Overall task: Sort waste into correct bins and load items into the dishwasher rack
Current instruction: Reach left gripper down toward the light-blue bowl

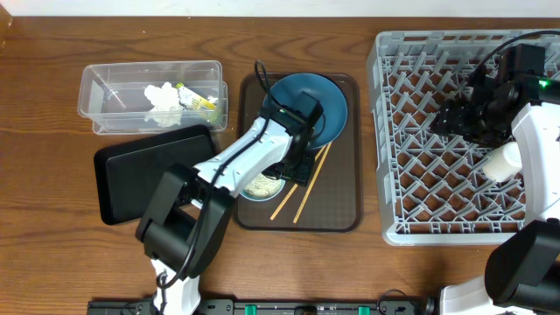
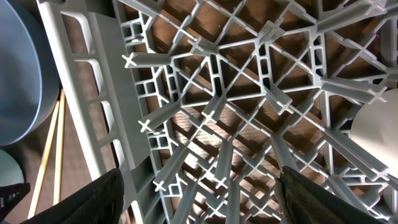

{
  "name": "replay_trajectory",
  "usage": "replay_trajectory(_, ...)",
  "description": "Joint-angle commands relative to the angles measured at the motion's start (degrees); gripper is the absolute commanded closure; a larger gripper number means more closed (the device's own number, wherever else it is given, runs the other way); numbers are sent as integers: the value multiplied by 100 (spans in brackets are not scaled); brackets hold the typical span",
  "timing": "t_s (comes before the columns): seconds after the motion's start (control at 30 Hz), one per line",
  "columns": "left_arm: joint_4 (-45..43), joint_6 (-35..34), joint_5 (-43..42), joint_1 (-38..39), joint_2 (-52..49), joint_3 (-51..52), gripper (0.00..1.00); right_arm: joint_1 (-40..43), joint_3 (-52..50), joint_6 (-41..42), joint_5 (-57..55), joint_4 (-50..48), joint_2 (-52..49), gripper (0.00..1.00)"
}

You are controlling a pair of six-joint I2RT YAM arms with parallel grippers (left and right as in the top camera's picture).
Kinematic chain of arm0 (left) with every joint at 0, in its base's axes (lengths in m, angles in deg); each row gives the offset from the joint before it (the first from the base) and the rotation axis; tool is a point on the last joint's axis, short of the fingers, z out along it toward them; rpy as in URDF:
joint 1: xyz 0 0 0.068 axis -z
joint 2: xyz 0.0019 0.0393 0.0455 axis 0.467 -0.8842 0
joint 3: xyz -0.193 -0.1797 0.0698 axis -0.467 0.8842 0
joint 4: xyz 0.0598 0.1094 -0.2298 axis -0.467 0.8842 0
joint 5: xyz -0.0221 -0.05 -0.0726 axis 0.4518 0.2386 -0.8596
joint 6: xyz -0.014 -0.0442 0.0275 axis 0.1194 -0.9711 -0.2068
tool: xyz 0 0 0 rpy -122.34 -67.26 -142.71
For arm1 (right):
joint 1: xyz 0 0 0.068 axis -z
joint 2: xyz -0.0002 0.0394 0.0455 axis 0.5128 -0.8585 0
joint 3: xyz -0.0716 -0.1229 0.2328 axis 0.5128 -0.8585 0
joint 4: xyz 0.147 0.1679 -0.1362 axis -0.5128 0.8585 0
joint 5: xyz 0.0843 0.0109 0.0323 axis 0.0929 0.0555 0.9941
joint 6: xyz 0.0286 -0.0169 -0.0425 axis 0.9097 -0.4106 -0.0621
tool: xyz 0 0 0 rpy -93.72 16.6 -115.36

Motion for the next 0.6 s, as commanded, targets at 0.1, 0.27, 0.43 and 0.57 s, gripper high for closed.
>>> replay_trajectory(0.1,2,33,74,9,-291,-2,63,-52,87,-74,-17,-7,24,23)
replay_trajectory(0.27,24,33,72,9,-302,-2,80,-52,87,-74,-17,-7,24,23)
replay_trajectory(0.43,184,33,74,9,-264,-4,94,-52,87,-74,-17,-4,24,22)
replay_trajectory(0.57,378,33,74,9,-63,-26,94,-52,87,-74,-17,-7,24,22)
